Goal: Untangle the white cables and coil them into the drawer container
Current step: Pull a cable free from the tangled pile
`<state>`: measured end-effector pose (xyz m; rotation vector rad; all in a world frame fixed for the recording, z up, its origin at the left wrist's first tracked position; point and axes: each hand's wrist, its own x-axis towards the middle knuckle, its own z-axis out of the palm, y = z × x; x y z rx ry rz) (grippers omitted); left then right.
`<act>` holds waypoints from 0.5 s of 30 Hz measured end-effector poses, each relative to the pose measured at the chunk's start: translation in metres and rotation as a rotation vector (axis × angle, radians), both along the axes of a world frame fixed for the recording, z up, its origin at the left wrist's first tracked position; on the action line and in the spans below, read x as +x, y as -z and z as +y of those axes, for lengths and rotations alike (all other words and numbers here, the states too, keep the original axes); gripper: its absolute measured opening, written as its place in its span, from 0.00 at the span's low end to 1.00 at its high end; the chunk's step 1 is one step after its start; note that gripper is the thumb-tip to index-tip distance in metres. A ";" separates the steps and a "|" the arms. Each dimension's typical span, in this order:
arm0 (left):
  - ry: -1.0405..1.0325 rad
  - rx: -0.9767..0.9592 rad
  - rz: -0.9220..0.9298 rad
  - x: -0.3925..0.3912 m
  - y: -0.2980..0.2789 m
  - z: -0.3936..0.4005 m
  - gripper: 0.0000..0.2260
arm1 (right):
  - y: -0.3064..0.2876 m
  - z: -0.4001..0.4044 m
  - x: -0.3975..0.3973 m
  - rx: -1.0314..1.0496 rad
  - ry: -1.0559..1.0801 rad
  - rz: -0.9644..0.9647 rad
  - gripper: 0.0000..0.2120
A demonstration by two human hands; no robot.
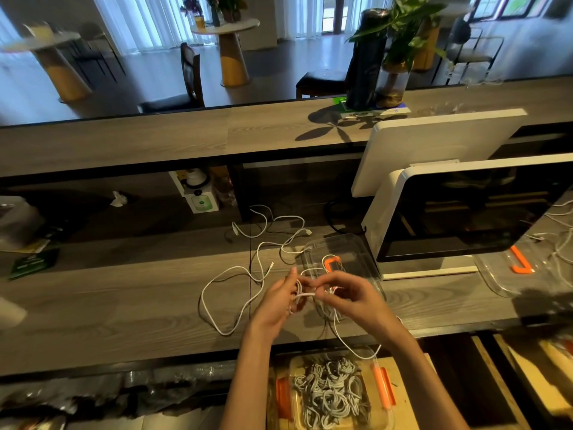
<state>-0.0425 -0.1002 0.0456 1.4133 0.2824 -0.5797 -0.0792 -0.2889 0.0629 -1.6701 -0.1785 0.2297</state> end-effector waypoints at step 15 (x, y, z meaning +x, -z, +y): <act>0.307 -0.112 -0.175 -0.001 0.000 -0.001 0.19 | 0.026 -0.012 0.007 -0.066 0.345 -0.048 0.07</act>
